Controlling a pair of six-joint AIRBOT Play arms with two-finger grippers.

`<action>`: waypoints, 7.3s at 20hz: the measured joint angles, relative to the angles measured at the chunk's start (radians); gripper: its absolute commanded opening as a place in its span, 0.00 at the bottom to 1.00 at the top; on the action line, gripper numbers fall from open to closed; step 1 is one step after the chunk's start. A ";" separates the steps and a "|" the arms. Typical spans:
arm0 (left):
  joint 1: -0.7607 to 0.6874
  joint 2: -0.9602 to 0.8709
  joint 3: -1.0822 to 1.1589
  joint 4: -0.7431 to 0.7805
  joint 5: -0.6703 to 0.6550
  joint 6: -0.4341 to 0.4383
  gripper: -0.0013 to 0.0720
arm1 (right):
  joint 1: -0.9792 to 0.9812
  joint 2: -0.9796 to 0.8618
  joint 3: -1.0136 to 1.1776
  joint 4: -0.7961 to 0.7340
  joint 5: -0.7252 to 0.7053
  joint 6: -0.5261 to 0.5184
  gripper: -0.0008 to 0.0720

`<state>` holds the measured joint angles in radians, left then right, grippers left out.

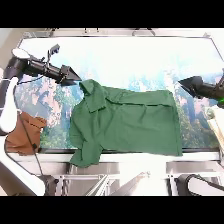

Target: Fold the shirts.

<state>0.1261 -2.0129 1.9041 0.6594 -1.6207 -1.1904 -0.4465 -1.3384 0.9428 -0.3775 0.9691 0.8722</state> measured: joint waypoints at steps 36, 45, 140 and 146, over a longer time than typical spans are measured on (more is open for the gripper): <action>0.054 0.591 -0.996 0.086 0.113 0.071 0.03 | -0.077 0.100 -0.380 -0.180 0.533 0.079 0.04; 0.533 1.289 -0.746 -0.961 -0.115 0.377 0.05 | -0.170 0.631 0.063 0.737 0.491 0.047 0.04; 0.046 0.426 -0.997 0.411 0.215 -0.041 0.05 | -0.175 -0.090 -0.381 -0.344 0.241 0.178 0.04; 0.131 0.623 -1.160 0.382 0.142 -0.081 0.05 | -0.269 -0.080 -0.328 -0.435 0.414 0.230 0.04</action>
<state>0.2569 -1.3895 0.7437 1.0412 -1.4792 -1.2716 -0.7155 -1.4185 0.6144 -0.8124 1.3827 1.1019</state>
